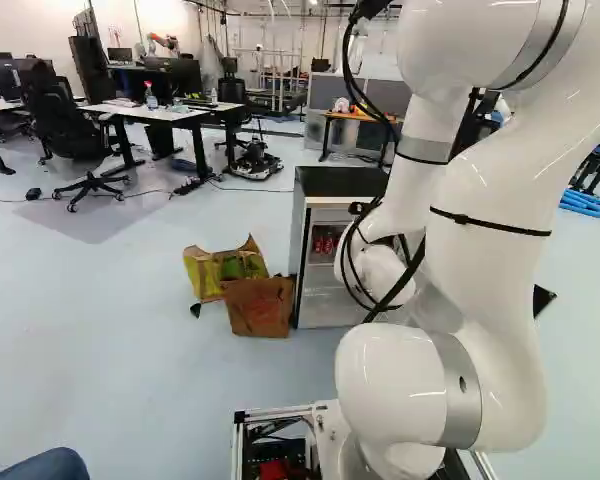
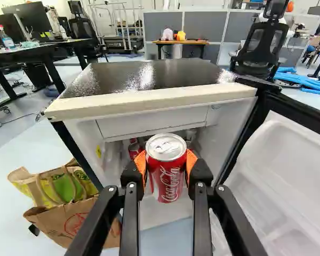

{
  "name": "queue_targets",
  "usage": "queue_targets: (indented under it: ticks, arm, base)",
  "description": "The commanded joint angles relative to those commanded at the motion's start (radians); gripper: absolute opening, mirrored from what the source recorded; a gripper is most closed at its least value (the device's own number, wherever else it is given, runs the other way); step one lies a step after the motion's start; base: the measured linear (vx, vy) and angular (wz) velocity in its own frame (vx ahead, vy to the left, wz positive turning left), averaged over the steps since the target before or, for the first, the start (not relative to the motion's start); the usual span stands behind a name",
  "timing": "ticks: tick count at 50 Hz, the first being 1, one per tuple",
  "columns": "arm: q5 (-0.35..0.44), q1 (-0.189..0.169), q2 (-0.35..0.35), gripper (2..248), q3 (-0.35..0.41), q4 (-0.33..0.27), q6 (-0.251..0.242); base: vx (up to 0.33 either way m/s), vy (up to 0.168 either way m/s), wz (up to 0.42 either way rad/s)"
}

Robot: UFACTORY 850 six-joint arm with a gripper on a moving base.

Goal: Grab a drink from the fridge

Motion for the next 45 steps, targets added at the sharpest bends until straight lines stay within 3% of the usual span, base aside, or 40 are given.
queue_targets:
  ticks: [45]
  arm:
    - [-0.132, 0.006, 0.133, 93, 0.010, 0.000, 0.000]
  base:
    - [0.000, 0.000, 0.000]
